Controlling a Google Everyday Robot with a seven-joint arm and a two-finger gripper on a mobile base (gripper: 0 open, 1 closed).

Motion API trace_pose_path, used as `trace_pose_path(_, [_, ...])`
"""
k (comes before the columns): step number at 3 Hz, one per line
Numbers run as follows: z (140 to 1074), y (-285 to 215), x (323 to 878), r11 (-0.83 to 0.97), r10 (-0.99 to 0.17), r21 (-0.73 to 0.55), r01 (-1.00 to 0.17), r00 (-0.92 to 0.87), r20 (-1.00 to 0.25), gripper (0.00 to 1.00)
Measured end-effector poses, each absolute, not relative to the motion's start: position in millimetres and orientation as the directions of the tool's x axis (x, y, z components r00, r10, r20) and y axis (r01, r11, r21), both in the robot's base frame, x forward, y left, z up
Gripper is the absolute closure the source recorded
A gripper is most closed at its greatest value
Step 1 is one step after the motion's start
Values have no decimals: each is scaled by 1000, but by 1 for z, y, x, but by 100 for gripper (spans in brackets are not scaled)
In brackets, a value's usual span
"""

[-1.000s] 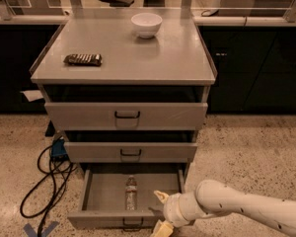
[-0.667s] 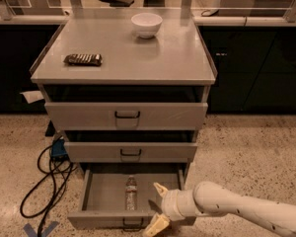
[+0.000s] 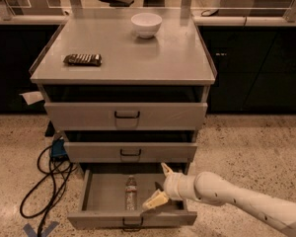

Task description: Pick water bottle from bottom drawer and place on counter

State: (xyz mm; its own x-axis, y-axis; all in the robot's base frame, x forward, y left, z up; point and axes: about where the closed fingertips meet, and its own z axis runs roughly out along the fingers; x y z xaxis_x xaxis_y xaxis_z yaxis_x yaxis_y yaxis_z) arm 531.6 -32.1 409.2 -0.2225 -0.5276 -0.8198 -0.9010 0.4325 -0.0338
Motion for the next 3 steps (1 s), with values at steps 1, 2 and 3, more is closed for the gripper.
trace_pose_path(1, [410, -33, 534, 441, -525, -38, -897, -224, -821, 0])
trace_pose_path(2, [399, -26, 538, 408, -574, -28, -913, -232, -785, 0])
trace_pose_path(3, [376, 10, 554, 327, -636, -10, -945, -212, -742, 0])
